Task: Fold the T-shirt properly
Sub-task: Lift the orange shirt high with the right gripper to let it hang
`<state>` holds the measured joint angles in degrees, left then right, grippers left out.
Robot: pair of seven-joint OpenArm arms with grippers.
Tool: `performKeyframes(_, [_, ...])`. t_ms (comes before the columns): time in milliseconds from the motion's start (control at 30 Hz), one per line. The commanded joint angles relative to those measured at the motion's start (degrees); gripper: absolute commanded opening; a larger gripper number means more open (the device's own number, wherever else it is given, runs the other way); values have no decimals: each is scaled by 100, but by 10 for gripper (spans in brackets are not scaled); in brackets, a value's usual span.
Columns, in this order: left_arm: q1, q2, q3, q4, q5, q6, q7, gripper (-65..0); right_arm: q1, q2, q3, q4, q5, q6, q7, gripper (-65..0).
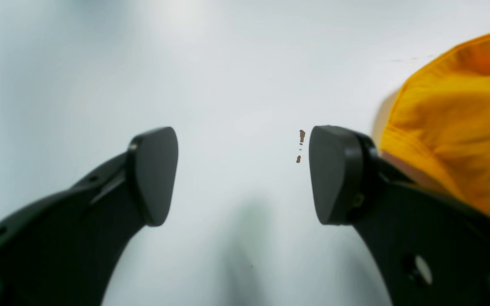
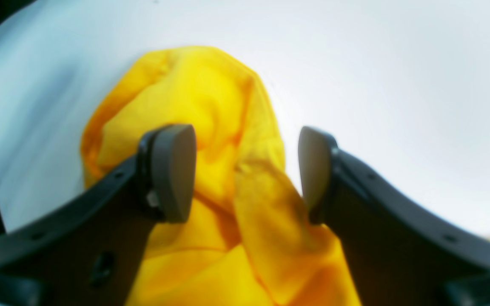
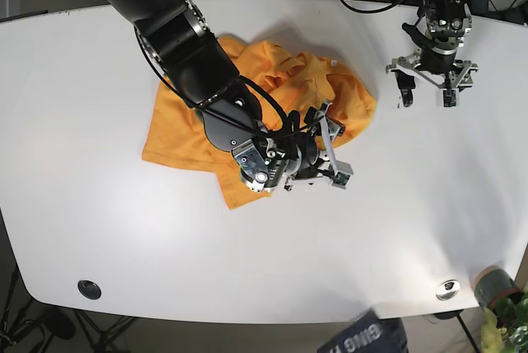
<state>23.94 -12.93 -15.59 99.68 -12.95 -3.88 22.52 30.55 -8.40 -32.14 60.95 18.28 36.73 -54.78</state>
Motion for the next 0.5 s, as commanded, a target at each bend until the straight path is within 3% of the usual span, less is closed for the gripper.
performKeyframes(0, [-16, -65, -19, 85, -10, 6, -147, -210, 185, -60, 1, 90, 93, -47, 191, -396])
performKeyframes(167, [-16, -65, -19, 94, -10, 6, -147, -210, 194, -60, 1, -16, -127, -73, 208, -588])
performKeyframes(467, [-16, -74, -27, 102, -10, 6, -147, -210, 194, -60, 27, -235, -576, -82, 481, -642])
